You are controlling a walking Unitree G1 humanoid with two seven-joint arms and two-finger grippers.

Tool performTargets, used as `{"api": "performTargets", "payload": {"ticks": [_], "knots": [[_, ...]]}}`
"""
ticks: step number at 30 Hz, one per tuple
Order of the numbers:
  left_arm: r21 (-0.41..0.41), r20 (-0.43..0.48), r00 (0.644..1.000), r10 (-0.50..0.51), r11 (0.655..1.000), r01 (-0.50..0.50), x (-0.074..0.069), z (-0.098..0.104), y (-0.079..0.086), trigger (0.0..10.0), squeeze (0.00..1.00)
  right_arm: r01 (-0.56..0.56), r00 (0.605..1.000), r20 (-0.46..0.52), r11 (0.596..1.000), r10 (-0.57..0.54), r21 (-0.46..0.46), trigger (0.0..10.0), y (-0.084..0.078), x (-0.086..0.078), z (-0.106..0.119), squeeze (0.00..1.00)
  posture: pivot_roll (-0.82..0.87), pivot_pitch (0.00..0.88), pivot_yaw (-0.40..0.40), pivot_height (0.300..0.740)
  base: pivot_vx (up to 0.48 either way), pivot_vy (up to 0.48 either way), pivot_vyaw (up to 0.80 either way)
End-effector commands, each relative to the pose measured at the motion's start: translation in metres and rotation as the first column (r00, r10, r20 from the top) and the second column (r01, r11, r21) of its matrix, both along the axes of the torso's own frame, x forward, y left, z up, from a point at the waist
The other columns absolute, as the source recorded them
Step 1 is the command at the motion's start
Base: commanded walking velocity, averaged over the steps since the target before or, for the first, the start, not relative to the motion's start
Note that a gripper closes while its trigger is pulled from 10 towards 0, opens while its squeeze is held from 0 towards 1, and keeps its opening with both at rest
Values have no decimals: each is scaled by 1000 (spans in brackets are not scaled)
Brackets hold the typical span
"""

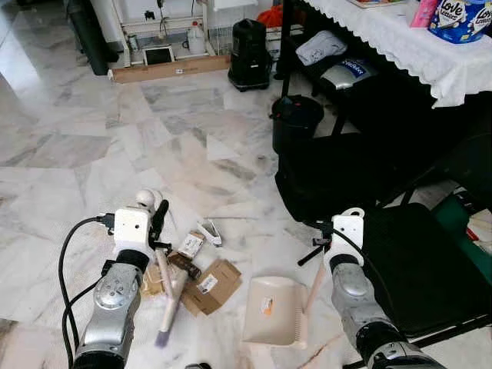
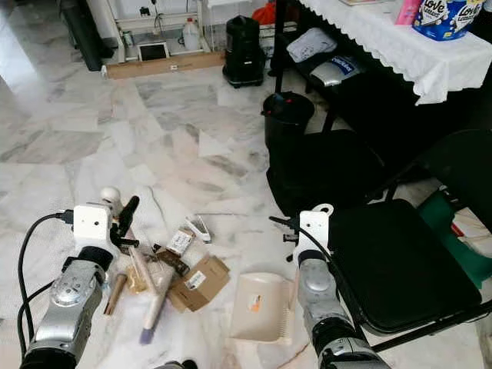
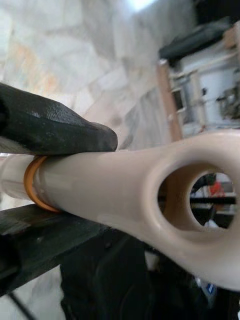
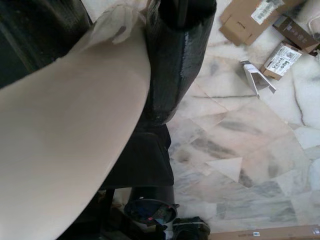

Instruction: Sweep floor

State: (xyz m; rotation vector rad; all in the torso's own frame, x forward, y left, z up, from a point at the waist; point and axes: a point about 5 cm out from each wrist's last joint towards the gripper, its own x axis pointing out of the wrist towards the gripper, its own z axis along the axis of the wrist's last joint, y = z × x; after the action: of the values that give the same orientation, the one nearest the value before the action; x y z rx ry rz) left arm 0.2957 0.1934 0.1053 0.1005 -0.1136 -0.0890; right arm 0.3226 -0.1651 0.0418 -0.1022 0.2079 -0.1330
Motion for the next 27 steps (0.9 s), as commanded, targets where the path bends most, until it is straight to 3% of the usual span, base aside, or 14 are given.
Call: {"api": "performTargets", "payload": {"ticks": [1, 10, 19, 27], "knots": [[-35, -2, 999, -35, 999, 35, 0, 3, -1, 10000, 0, 6, 1000, -20, 1000, -6, -12, 10000, -1, -1, -2, 0, 113, 133, 9, 740, 0, 0, 0], [-79, -9, 993, -116, 990, 115, 1, 8, -4, 10000, 0, 0, 1000, -25, 1000, 0, -4, 10000, 2, -1, -3, 0, 117, 126, 7, 740, 0, 0, 0], [-193, 37, 968, -248, 949, 250, 3, 28, -19, 10000, 0, -3, 1000, -26, 1000, 3, -2, 10000, 3, 0, -3, 0, 119, 132, 4, 740, 0, 0, 0], [-129, 92, 983, -156, 977, 167, 7, 41, -9, 10000, 0, -1, 1000, -27, 1000, 1, -3, 10000, 2, 0, -3, 0, 117, 136, 4, 740, 0, 0, 0]]}}
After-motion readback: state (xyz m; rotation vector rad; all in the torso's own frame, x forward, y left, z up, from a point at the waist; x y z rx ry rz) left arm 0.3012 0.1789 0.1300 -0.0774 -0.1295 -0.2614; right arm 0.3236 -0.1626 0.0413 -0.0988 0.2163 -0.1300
